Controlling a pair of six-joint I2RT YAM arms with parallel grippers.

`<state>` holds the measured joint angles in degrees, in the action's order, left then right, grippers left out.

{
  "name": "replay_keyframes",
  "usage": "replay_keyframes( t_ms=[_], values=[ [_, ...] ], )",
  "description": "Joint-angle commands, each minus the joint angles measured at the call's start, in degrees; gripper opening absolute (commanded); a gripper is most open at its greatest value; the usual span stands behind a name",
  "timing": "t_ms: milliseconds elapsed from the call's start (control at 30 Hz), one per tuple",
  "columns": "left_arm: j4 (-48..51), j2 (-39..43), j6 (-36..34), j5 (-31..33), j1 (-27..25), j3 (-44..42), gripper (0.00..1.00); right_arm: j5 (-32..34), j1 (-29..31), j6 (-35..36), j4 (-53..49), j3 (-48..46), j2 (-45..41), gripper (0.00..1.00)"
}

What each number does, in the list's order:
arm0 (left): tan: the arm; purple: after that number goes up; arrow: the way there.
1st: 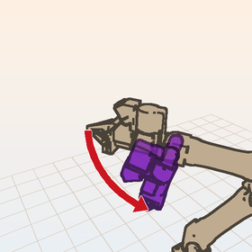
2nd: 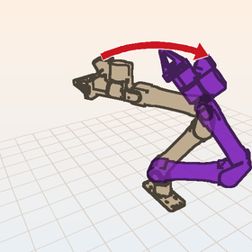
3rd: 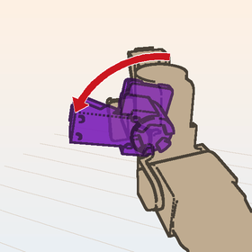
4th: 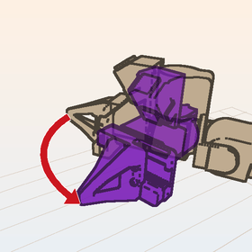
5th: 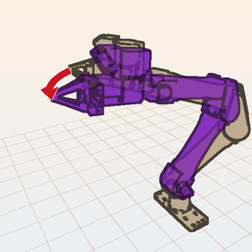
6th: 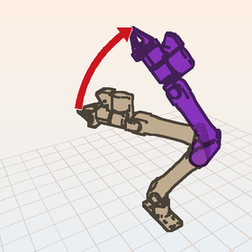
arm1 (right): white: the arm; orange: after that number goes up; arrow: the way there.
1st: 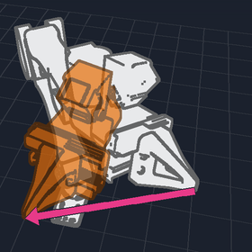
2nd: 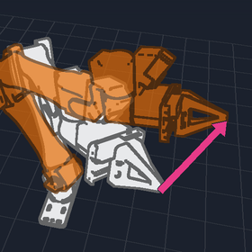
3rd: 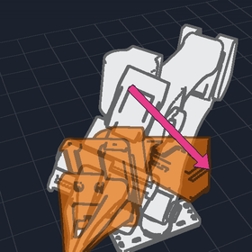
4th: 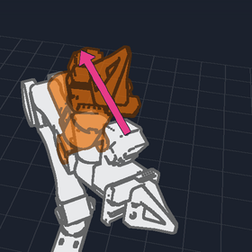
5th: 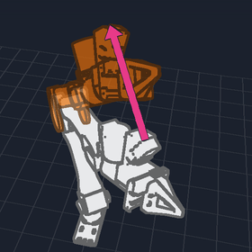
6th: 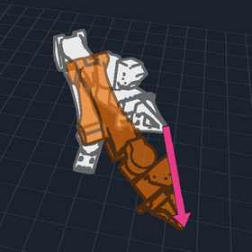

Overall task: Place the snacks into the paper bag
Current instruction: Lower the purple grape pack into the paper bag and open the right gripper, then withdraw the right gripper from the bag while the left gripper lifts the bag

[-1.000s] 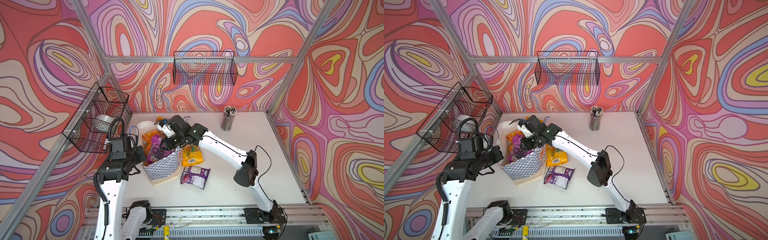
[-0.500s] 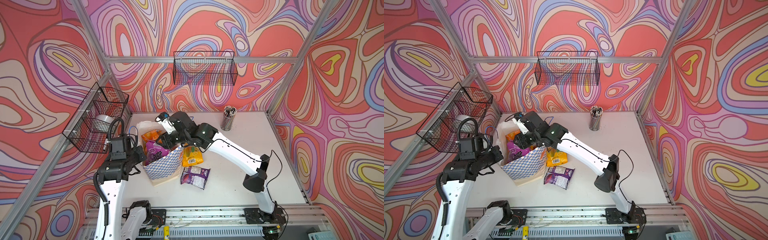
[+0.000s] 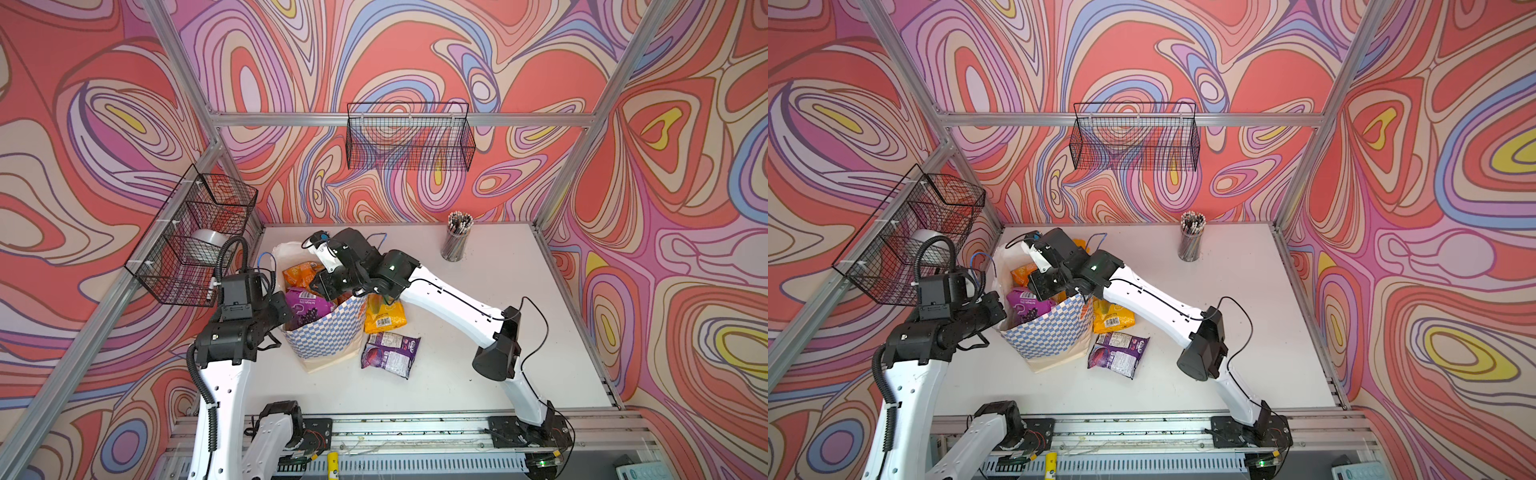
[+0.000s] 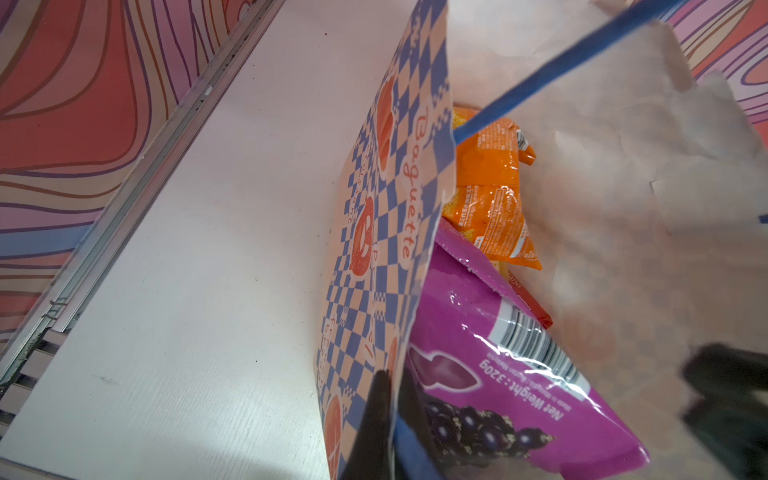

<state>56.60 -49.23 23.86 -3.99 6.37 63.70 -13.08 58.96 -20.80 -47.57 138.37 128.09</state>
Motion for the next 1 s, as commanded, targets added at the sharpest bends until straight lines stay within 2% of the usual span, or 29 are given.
replay_keyframes(
  t_ms=[0,233,367,467,567,633,733,800,900,967],
  values=[
    [0.7,0.2,0.4,-0.1,-0.2,1.5,0.0,-3.9,0.3,-1.2,-2.4,0.2,1.9,0.19],
    [1.2,0.4,0.6,-0.1,-0.2,2.9,0.0,-5.9,-1.4,-1.9,-7.9,4.4,8.9,0.19],
    [1.7,0.6,0.5,0.2,-0.3,3.4,0.0,-4.6,-1.9,-1.5,-6.7,4.5,6.8,0.22],
    [1.7,0.6,0.6,0.3,-0.2,3.3,0.0,-5.4,-1.9,0.2,-3.8,4.5,1.8,0.32],
    [1.7,0.6,0.7,0.2,-0.2,3.2,0.0,-8.0,-2.0,1.0,-0.1,3.8,-4.5,0.5],
    [1.7,0.5,0.6,0.3,-0.2,3.3,0.0,-6.7,-1.9,0.9,2.1,2.1,-9.6,0.61],
    [1.8,0.6,0.7,0.8,-0.3,3.4,0.0,-2.8,-2.1,2.2,3.2,0.1,-16.0,0.72],
    [2.2,0.6,0.6,1.3,-0.2,3.8,0.09,3.9,-2.1,2.9,1.9,-1.5,-19.8,0.78],
    [3.2,0.4,0.4,2.2,-0.2,5.1,0.33,13.4,-4.1,2.6,-2.0,-4.6,-24.3,0.89],
    [4.0,0.2,0.4,3.2,-0.2,6.1,0.46,15.1,-7.8,0.3,-2.5,-9.5,-28.0,0.92]
  ],
)
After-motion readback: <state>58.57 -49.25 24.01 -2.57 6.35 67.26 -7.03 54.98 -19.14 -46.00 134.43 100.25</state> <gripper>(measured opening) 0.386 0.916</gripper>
